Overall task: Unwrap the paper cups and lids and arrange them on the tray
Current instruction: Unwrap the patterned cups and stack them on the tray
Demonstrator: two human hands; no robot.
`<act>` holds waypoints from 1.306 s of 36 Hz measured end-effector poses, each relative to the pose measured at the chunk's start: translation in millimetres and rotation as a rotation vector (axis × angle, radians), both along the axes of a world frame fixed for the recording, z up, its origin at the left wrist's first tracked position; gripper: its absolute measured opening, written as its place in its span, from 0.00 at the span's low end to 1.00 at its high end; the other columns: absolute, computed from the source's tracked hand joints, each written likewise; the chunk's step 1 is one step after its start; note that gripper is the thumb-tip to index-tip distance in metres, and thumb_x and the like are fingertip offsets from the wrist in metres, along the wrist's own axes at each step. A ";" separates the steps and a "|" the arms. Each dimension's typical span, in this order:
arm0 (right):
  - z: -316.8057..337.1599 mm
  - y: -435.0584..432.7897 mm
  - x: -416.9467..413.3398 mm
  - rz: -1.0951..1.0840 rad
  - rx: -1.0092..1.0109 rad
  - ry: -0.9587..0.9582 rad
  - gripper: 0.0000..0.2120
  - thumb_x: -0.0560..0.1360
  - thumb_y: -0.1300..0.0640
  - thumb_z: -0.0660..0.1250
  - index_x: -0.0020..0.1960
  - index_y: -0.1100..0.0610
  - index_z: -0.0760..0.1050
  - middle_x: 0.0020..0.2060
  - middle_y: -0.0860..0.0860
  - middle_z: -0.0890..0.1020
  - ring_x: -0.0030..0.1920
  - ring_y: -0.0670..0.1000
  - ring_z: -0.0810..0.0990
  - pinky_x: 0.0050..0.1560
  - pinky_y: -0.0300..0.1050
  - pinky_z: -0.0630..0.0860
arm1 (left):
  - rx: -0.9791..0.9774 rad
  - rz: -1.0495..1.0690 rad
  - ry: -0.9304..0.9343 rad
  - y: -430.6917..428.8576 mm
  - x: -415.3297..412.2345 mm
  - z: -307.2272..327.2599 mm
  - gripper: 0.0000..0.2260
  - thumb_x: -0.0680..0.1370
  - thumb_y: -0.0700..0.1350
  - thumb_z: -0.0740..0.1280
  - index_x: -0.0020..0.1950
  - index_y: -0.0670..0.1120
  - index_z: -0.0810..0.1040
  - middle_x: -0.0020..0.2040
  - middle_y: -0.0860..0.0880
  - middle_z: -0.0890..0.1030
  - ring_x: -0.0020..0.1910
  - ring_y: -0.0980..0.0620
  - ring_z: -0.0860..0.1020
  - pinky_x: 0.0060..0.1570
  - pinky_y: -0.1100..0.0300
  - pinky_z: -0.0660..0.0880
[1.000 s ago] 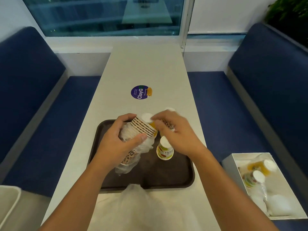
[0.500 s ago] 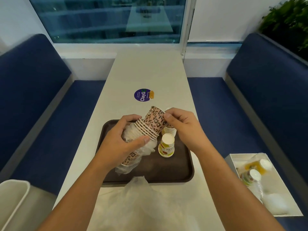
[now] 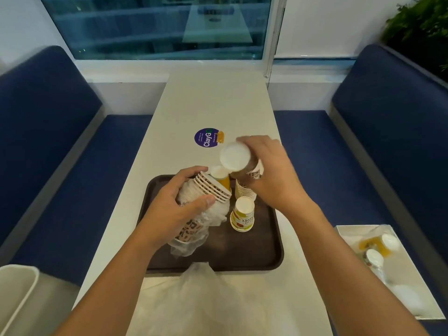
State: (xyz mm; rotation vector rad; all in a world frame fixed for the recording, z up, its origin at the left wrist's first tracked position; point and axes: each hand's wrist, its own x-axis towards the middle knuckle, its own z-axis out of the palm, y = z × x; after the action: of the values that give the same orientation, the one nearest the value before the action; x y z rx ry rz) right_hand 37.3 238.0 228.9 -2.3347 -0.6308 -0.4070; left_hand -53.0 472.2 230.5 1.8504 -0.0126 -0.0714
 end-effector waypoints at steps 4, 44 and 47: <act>-16.8 -2.5 18.5 -0.253 0.207 0.209 0.34 0.72 0.45 0.79 0.74 0.47 0.69 0.63 0.40 0.74 0.63 0.43 0.68 0.53 0.31 0.64 | -0.003 0.054 0.023 -2.2 8.9 -5.7 0.28 0.69 0.60 0.74 0.67 0.70 0.70 0.60 0.65 0.79 0.59 0.59 0.81 0.51 0.62 0.83; 24.8 15.9 -44.2 0.227 0.361 0.407 0.19 0.86 0.61 0.59 0.71 0.42 0.71 0.62 0.42 0.77 0.63 0.40 0.77 0.60 0.43 0.81 | 0.041 0.051 -0.051 -7.1 -22.2 9.5 0.25 0.70 0.60 0.74 0.65 0.69 0.74 0.59 0.66 0.79 0.58 0.64 0.80 0.47 0.67 0.81; 23.2 10.9 -46.7 0.338 0.165 0.298 0.33 0.78 0.67 0.65 0.76 0.42 0.67 0.69 0.46 0.68 0.71 0.41 0.68 0.68 0.39 0.74 | 0.000 0.049 -0.052 -9.3 -22.7 10.7 0.25 0.70 0.60 0.74 0.66 0.67 0.74 0.59 0.66 0.80 0.59 0.61 0.81 0.50 0.64 0.82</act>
State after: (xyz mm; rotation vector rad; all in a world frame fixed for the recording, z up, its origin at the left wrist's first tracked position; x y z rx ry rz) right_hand -9.4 248.9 252.2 -2.0287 -0.7932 0.0421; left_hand -75.7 462.9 241.2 1.8510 -0.0037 0.0107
